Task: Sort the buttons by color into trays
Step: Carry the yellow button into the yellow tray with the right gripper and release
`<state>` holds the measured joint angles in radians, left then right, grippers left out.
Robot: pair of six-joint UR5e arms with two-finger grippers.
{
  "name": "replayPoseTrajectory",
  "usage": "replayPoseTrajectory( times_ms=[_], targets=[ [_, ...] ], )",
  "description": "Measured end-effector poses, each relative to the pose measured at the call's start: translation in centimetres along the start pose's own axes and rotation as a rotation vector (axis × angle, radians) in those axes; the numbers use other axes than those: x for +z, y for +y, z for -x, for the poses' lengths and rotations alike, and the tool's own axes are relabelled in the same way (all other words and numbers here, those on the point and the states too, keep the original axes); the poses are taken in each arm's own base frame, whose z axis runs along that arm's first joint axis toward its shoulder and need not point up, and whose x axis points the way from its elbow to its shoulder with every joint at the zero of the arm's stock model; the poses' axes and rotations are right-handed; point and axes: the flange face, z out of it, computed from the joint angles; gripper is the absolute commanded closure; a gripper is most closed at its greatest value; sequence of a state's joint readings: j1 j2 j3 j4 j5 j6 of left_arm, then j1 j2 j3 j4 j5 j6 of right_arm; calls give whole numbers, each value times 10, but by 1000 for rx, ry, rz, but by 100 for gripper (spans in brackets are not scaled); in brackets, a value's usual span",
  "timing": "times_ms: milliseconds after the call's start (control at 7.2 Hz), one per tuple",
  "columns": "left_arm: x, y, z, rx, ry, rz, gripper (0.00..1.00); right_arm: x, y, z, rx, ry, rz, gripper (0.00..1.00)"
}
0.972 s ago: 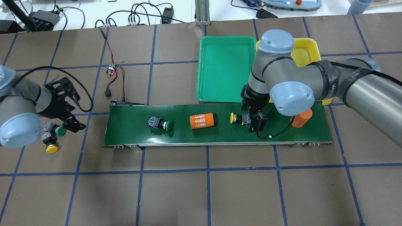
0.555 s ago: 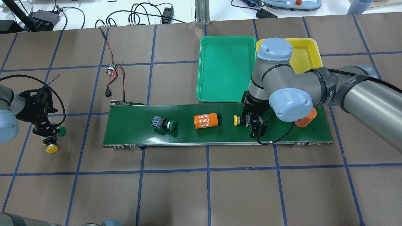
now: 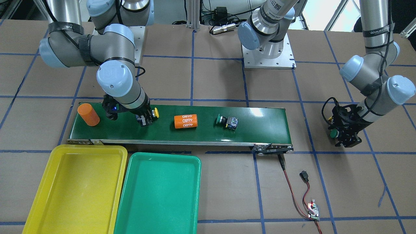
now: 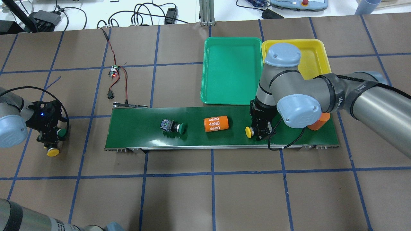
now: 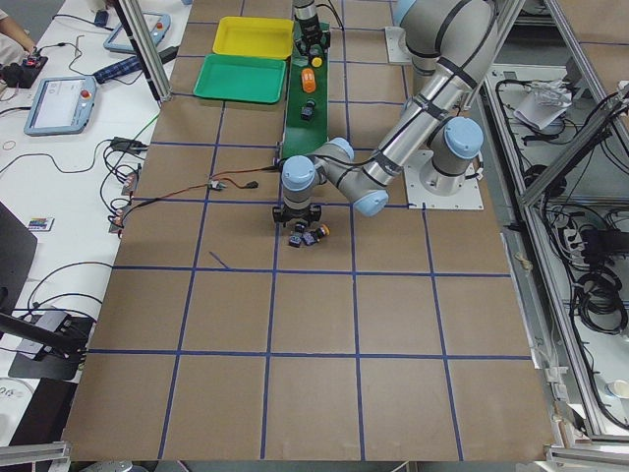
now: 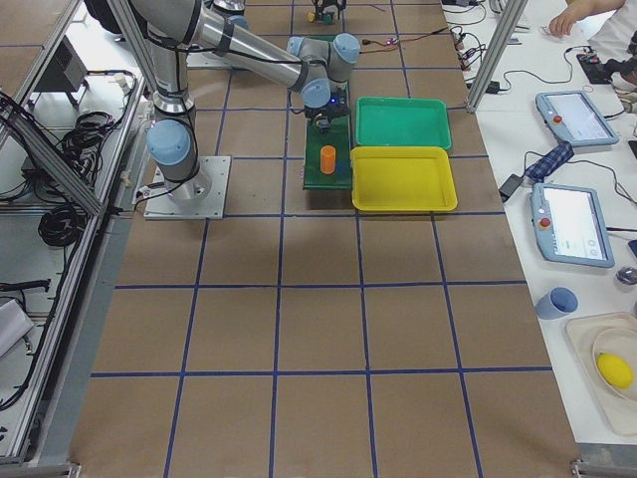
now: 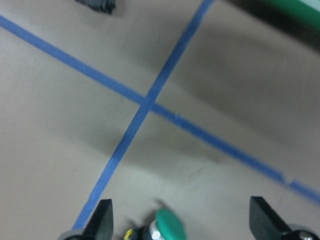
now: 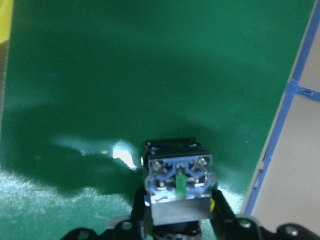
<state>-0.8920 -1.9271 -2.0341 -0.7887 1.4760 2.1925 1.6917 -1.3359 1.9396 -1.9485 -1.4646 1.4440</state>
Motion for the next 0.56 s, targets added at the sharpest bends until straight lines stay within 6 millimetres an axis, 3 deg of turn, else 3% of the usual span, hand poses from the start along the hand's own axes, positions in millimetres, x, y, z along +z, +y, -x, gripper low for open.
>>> replayPoseTrajectory(
  times_ms=[139,278,555],
  targets=[
    [2,1,1,5,-2,4,20,-3,-2,1,-12,-8,0,100],
    [2,4,1,6,-4,14,33,-11,-3,3,-19,-27,-6,100],
    [3,7,1,7,-5,28,90,-46,-11,9,-18,-87,-39,100]
  ],
)
